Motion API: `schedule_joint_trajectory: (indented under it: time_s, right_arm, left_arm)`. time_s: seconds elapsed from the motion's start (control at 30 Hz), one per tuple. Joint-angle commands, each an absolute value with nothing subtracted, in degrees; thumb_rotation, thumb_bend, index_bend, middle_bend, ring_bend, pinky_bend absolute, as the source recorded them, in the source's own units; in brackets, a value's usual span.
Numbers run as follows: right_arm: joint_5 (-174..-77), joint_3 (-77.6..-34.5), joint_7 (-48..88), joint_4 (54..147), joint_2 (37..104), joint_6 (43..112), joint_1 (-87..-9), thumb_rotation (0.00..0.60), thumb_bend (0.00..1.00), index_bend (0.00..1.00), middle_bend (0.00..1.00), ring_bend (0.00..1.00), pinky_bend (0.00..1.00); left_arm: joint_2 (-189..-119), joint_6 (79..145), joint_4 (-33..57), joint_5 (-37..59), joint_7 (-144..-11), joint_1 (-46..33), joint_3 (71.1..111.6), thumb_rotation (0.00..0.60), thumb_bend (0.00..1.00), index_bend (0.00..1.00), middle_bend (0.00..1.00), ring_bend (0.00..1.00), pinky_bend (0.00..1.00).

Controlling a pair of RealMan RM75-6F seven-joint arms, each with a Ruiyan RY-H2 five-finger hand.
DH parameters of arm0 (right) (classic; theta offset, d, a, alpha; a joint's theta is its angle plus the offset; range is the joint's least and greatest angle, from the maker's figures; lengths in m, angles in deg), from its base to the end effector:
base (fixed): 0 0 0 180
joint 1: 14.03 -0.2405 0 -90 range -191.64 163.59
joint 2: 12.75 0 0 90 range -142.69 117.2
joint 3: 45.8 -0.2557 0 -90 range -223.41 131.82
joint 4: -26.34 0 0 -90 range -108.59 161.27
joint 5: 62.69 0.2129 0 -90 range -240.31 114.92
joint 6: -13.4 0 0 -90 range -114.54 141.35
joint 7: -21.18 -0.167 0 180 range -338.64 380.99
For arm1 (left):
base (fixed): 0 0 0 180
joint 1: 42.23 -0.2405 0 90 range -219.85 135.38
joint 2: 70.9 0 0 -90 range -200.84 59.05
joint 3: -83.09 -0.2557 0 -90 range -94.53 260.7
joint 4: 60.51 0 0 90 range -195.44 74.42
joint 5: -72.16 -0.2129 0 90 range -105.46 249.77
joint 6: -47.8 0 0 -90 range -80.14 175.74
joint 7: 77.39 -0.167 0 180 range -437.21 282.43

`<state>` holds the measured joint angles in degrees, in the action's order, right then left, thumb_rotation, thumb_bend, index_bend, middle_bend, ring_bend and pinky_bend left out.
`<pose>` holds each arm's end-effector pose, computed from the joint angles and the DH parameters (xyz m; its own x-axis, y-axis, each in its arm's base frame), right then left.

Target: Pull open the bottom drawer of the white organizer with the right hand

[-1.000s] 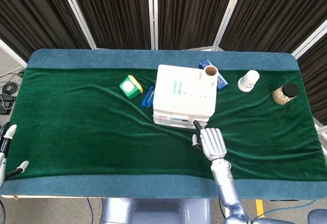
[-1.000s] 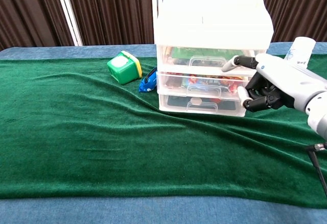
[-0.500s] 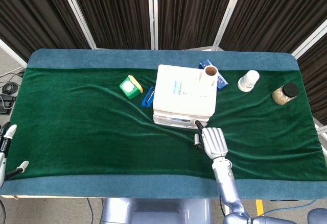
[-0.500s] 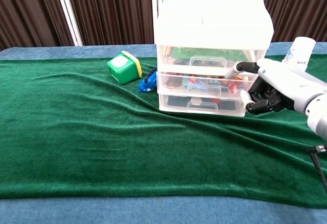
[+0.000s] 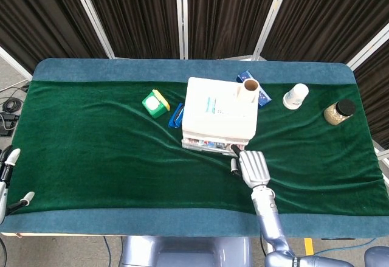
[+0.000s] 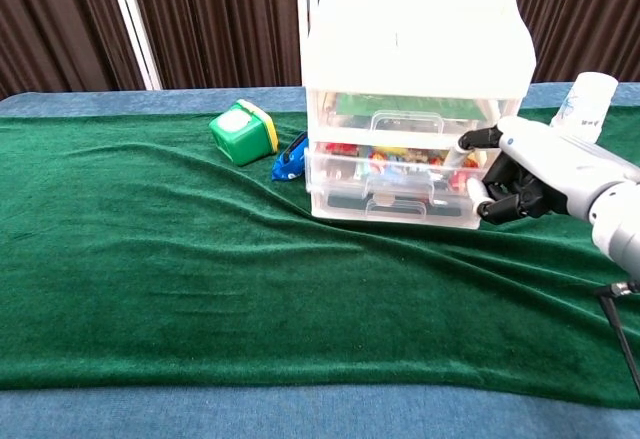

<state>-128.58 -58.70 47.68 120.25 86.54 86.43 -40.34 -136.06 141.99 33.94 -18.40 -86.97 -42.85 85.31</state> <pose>-0.1460 -0.2969 -0.0317 0.1719 -0.1547 0.9729 -0.9802 -0.1251 0.1533 -0.2995 0.1709 0.1652 0.4976 -0.1067 0.8608 0.8665 0.0153 -0.4990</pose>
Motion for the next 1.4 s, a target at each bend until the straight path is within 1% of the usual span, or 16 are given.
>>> schedule_joint_trajectory:
  time_s: [0.03,0.2,0.6,0.8,1.17,1.4]
  right_arm:
    - [-129.07,-58.64,47.77,120.61,86.54,86.71,-40.48,0.600,0.58,0.47,0.91,0.96,0.83]
    - [-130.17,-58.06,47.75,121.61,86.19,87.50,-40.31,0.600,0.58,0.51,0.91,0.96,0.83]
    - [-130.36,-55.69,49.21,124.13,84.57,88.51,-38.93,0.600,0.58,0.54,0.91,0.96,0.83]
    - [-131.36,-54.48,47.69,124.82,83.39,88.93,-37.88,0.600,0.58,0.55,0.91,0.96,0.83]
    - [-132.95,-53.38,46.38,125.74,82.19,89.16,-36.97,0.600,0.58,0.55,0.91,0.96,0.83]
    - [-134.08,-52.56,46.06,125.97,81.99,89.81,-36.19,0.600,0.58,0.58,0.91,0.96,0.83]
  left_arm:
    - [-136.06,141.99,33.94,-18.41,-86.99,-42.84,85.30,0.600,0.00,0.00,0.00,0.00,0.00]
    - [-136.06,141.98,33.98,-18.44,-87.09,-42.85,85.27,0.600,0.00,0.00,0.00,0.00,0.00]
    - [-136.02,142.16,34.05,-18.49,-87.04,-42.91,85.29,0.600,0.00,0.00,0.00,0.00,0.00]
    - [-136.08,142.08,34.10,-18.50,-87.29,-42.91,85.24,0.600,0.00,0.00,0.00,0.00,0.00]
    - [-136.11,142.13,34.13,-18.50,-87.40,-42.93,85.26,0.600,0.00,0.00,0.00,0.00,0.00]
    - [-136.06,142.15,34.14,-18.45,-87.28,-42.94,85.28,0.600,0.00,0.00,0.00,0.00,0.00]
